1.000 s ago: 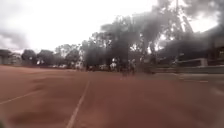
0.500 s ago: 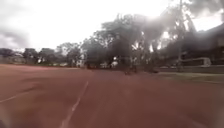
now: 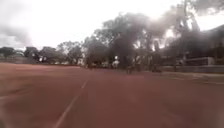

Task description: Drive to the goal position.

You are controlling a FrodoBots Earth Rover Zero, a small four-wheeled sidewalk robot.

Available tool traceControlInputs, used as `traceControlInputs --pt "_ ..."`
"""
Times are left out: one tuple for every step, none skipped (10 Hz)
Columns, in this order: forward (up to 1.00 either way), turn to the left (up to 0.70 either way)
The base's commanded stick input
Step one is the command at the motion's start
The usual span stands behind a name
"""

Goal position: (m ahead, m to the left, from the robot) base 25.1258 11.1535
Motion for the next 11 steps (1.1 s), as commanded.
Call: traceControlInputs --pt "0.85 0.0" --pt "0.85 0.0" --pt "0.85 0.0" --pt "0.85 0.01" --pt "0.85 0.15" --pt "0.85 0.3" --pt "0.85 0.0" --pt "0.85 0.0" --pt "0.85 0.0" --pt "0.85 0.0" --pt "0.85 0.0"
